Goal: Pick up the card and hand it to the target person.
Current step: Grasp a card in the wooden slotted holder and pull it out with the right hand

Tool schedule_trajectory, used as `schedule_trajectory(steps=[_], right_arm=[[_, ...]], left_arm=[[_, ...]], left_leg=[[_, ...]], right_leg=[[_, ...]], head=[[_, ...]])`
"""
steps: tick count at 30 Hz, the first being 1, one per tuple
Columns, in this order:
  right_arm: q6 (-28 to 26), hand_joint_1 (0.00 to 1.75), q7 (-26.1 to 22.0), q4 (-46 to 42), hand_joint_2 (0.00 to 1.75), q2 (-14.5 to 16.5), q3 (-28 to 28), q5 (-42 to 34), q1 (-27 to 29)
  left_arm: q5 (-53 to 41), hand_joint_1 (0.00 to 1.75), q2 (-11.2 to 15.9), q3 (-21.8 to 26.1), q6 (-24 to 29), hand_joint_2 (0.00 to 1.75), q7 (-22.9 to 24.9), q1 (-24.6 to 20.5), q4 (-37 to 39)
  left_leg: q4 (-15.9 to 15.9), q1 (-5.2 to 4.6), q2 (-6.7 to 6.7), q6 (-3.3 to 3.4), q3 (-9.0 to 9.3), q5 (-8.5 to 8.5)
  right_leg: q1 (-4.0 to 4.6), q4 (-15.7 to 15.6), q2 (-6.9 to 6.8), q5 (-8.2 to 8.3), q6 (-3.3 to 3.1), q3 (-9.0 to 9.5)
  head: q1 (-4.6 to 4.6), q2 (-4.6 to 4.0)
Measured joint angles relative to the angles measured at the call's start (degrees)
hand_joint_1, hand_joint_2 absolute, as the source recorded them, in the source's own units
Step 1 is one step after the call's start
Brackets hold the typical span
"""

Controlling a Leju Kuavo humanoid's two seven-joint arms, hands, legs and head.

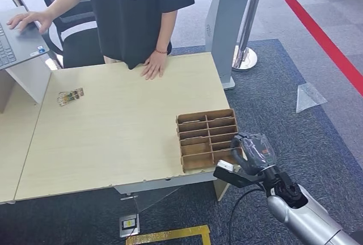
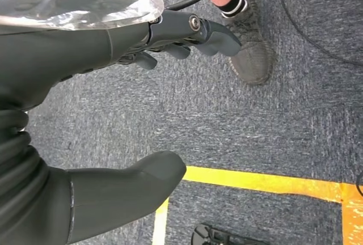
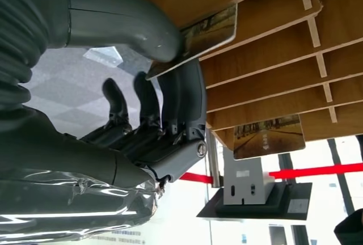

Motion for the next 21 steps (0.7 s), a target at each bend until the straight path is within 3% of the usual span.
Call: schedule_trajectory(steps=[13,17,21], right_arm=[[1.3,1.75,-1.5,-0.2,1.75,0.0,-0.6,1.2,-0.2],[7.6,1.75,-3.6,-2.6,1.75,-0.8,-1.5,-0.2,-1.1],[16.6,1.75,-5.5,-7.6,1.75,-3.6,-2.9,-4.3,-3.6]], left_arm=[[-1.9,0.0,0.0,2.1,0.0,1.75,-0.3,0.1,0.0],[-2.7,0.0,0.0,2.6,0.0,1.75,0.2,0.4,0.0],[-2.8,0.0,0.1,2.7,-0.3,1.75,0.6,0.9,0.0]], left_leg=[[0.0,0.0,0.0,0.0,0.0,0.0],[0.0,-0.01,0.01,0.0,0.0,0.0],[0.1,-0.02,0.01,0.01,0.0,0.01]], right_leg=[[0.0,0.0,0.0,0.0,0.0,0.01],[-0.01,0.0,0.01,0.01,-0.01,0.0],[-0.01,0.0,0.01,0.03,0.0,0.0]], head=[[-0.01,0.0],[0.02,0.0],[0.01,0.0]])
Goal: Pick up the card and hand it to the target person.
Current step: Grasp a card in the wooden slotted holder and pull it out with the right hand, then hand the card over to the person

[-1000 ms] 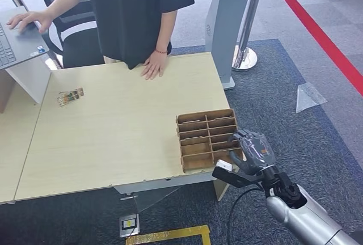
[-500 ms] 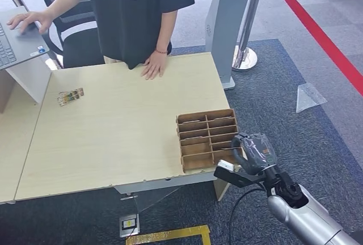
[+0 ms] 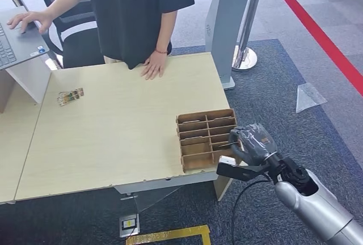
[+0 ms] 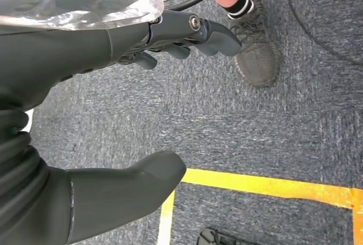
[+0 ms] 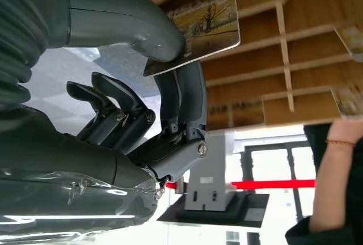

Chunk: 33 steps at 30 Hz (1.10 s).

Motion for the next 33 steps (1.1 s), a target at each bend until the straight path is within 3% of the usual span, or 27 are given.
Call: schedule_trajectory(steps=[4,8,13,17,22,25,30,33], right_arm=[[8.4,1.75,0.3,-6.3,1.75,-4.5,-1.4,-7.6,-4.0],[11.9,1.75,3.5,-12.8,1.75,-9.9,-2.4,-14.5,-9.6],[9.9,1.75,6.4,-19.0,1.75,-14.9,-3.7,-18.5,-16.0],[3.2,1.75,7.1,-20.9,1.75,-16.2,-3.4,-18.8,-20.0],[-4.2,1.75,7.9,-20.4,1.75,-16.0,-1.4,-15.4,-23.4],[-9.6,1.75,9.3,-17.0,1.75,-14.2,2.3,-12.2,-26.5],[-22.1,1.75,10.6,-5.0,1.75,-6.0,10.3,-4.9,-31.1],[-24.7,1.75,11.0,1.8,1.75,-1.0,13.0,-0.9,-31.7]], left_arm=[[0.1,0.0,0.3,0.0,-0.6,1.75,-0.7,0.1,0.0],[0.2,0.0,0.6,0.0,-0.9,1.75,-1.2,0.2,0.0],[0.2,0.0,0.7,0.0,-1.0,1.75,-1.2,0.3,0.0],[0.1,0.0,0.6,0.0,-1.0,1.75,-1.6,0.3,0.0],[0.4,0.0,0.5,0.0,-0.9,1.75,-2.2,0.3,-0.1],[0.6,0.0,0.3,0.0,-0.5,1.75,-2.1,0.2,-0.2],[0.0,0.0,-0.3,0.0,0.2,1.75,-0.1,-0.4,-0.5],[-1.3,0.0,-0.6,0.0,0.3,1.75,1.0,-0.6,-0.5]], left_leg=[[0.0,-0.03,0.0,0.01,0.0,0.01],[0.0,-0.05,0.02,0.03,0.0,0.02],[0.0,-0.04,0.02,0.02,-0.01,0.02],[0.0,-0.03,0.02,0.02,-0.04,0.01],[-0.1,0.0,-0.02,0.02,-0.18,0.02],[-0.1,0.02,0.0,0.01,-0.24,0.03],[-0.1,0.09,-0.09,-0.07,-0.18,0.12],[-0.1,0.09,-0.17,-0.08,-0.21,0.18]], right_leg=[[-0.03,0.0,0.0,0.03,0.03,0.0],[-0.06,0.0,0.03,0.05,0.04,-0.01],[-0.06,0.0,0.02,0.05,0.03,-0.01],[-0.05,0.0,0.02,0.05,0.03,-0.01],[-0.02,0.0,-0.04,0.05,0.03,0.01],[0.0,0.1,-0.04,0.06,0.02,0.0],[0.05,0.1,-0.12,0.08,-0.02,0.01],[0.06,0.1,-0.23,0.07,-0.03,-0.04]], head=[[0.01,0.0],[0.0,0.0],[-0.01,0.0],[0.01,0.0],[-0.01,0.0],[-0.01,0.0],[-0.01,0.0],[-0.01,0.01]])
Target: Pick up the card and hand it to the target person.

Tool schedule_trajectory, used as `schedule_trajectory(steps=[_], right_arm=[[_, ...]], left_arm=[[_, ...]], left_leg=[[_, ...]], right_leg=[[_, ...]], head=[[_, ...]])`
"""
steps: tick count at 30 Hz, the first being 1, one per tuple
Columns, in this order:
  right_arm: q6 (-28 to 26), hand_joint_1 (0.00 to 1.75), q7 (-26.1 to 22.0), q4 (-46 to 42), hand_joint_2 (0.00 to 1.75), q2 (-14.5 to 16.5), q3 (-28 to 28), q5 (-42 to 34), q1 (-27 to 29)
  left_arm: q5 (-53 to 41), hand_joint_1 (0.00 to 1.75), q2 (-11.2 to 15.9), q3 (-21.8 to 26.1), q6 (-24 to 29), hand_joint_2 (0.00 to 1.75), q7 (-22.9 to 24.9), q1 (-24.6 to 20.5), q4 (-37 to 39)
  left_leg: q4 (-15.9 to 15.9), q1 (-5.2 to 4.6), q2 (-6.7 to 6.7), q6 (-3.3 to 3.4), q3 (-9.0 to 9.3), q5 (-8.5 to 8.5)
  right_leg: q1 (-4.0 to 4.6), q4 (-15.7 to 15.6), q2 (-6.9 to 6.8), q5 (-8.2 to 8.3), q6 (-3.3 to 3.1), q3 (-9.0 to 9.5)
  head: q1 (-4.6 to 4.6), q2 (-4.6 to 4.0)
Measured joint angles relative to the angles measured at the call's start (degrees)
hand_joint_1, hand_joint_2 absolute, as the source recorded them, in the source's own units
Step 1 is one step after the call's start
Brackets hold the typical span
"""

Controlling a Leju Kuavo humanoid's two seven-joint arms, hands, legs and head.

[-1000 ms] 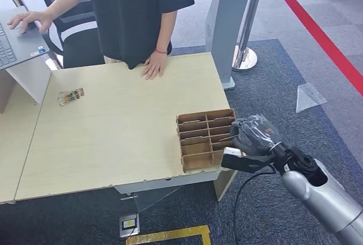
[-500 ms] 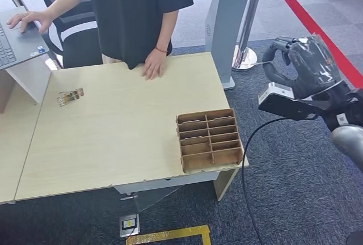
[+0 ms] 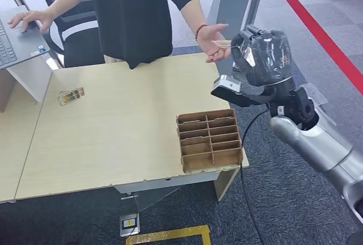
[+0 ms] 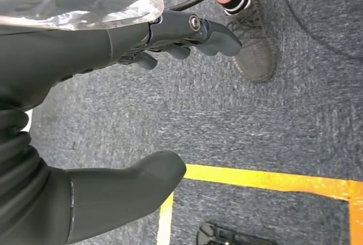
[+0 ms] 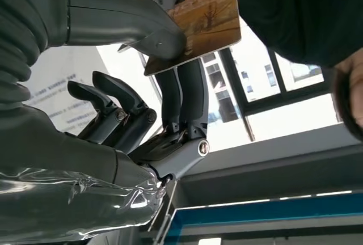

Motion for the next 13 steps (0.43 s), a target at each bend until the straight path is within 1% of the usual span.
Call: schedule_trajectory(steps=[5,8,11,12,13], right_arm=[[-0.5,1.75,1.5,10.5,1.75,7.0,2.5,4.7,-1.5],[0.5,1.75,2.8,14.7,1.75,9.6,3.4,8.0,-1.9],[1.2,1.73,3.9,17.8,1.75,11.3,4.0,10.4,-2.1],[1.6,1.61,4.3,18.6,1.75,11.8,4.2,11.2,-2.1],[1.8,1.56,4.5,19.0,1.75,12.0,4.2,11.6,-2.1]], left_arm=[[-1.7,0.0,-0.2,0.0,0.0,1.75,0.7,0.0,0.0],[-2.4,0.0,-0.2,0.0,0.0,1.75,1.4,0.1,0.0],[-2.8,0.0,-0.2,0.0,0.0,1.75,2.0,0.2,0.0],[-2.9,0.0,-0.2,0.0,0.0,1.75,2.2,0.2,0.0],[-2.9,0.0,-0.2,0.0,0.0,1.75,2.3,0.2,0.0]], left_leg=[[0.0,0.01,0.0,-0.01,0.01,0.0],[0.0,0.0,-0.04,-0.01,-0.02,0.01],[0.0,0.0,-0.03,-0.02,-0.01,0.01],[0.0,-0.01,-0.03,-0.02,-0.01,0.01],[0.0,-0.01,-0.03,-0.02,-0.01,0.01]], right_leg=[[0.01,0.0,0.02,-0.01,-0.01,-0.04],[0.01,0.0,-0.03,-0.01,-0.01,-0.05],[0.0,0.0,-0.02,-0.01,-0.01,-0.06],[0.0,0.0,-0.02,-0.01,-0.01,-0.05],[0.0,0.0,-0.02,-0.01,-0.01,-0.06]], head=[[-0.01,-0.01],[-0.01,-0.01],[0.0,-0.01],[0.0,-0.01],[-0.01,-0.01]])
